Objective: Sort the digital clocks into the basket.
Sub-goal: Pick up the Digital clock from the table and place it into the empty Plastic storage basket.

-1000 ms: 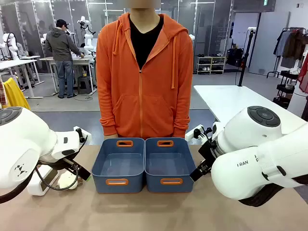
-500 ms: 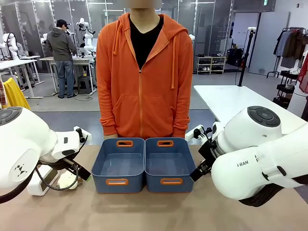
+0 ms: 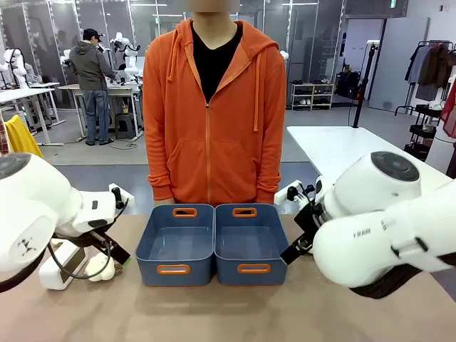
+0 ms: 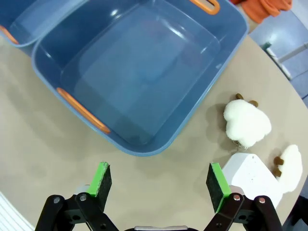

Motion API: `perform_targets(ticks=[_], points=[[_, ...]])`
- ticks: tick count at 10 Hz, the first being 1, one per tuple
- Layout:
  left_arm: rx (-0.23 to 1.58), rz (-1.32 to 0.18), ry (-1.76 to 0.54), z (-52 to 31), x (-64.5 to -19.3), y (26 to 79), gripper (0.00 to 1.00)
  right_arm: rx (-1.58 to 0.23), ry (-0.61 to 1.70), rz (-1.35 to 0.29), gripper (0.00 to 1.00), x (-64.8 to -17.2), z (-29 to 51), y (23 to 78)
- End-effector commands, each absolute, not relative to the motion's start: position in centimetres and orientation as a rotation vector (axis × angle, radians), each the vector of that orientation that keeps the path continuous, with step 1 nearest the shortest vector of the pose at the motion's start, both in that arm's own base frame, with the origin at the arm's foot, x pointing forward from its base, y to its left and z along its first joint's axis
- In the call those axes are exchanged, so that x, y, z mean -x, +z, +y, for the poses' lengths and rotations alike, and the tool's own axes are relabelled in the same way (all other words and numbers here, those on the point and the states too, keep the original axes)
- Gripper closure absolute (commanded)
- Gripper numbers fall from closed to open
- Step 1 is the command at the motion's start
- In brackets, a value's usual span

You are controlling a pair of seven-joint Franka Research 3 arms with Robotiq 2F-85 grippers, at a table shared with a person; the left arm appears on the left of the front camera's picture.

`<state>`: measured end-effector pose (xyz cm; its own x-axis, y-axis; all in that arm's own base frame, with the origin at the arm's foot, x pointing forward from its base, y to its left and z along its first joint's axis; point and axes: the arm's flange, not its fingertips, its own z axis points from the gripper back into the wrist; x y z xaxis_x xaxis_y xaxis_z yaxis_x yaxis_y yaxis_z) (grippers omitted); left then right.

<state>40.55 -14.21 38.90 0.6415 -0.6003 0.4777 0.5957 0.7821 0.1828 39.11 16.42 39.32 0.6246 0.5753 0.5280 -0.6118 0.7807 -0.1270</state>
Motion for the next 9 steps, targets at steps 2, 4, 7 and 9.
perform_targets(ticks=[2, 4, 7, 9], points=[[0.074, -0.574, -0.74, -8.6, -39.7, 46.3, 0.0, -0.186, 0.819, -0.607, 0.0, -38.6, 8.9, 46.1], [0.195, -0.593, -0.814, -4.9, -36.5, 50.2, 0.0, -0.22, 0.796, -0.653, 0.0, -37.2, 2.0, 49.5], [0.3, -0.679, -0.71, 1.5, -33.2, 51.5, 0.0, -0.213, 0.748, -0.722, 0.0, -33.3, -5.8, 51.4], [0.373, -0.769, -0.716, 4.5, -31.3, 51.6, 0.0, -0.307, 0.74, -0.779, 0.0, -31.7, -8.9, 51.7]])
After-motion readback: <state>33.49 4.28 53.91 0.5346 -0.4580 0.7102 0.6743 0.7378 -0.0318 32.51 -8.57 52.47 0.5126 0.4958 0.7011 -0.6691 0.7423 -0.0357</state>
